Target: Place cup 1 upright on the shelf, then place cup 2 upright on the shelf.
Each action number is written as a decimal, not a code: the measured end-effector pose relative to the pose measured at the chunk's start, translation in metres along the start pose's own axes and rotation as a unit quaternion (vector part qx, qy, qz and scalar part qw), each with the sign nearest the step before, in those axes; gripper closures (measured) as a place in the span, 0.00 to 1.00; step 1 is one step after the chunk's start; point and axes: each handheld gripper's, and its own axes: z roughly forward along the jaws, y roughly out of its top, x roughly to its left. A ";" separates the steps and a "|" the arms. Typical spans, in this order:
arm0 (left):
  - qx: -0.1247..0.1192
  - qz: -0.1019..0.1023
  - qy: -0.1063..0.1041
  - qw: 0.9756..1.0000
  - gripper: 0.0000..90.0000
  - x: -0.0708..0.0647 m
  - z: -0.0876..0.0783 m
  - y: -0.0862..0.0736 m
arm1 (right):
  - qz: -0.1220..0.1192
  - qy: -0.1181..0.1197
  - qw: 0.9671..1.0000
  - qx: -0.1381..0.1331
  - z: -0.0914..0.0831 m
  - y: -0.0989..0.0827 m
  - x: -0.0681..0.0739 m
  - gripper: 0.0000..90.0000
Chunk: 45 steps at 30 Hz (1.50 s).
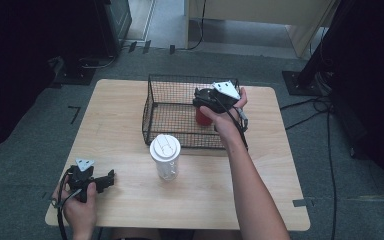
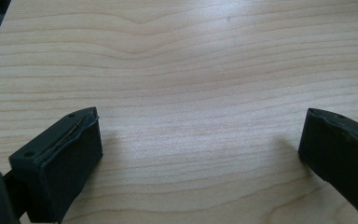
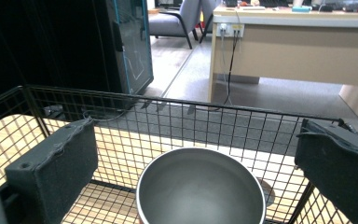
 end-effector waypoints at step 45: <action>-0.001 -0.001 0.000 1.000 0.00 0.000 0.000 0.000 | -0.032 0.021 0.999 -0.005 -0.119 -0.033 -0.004 0.00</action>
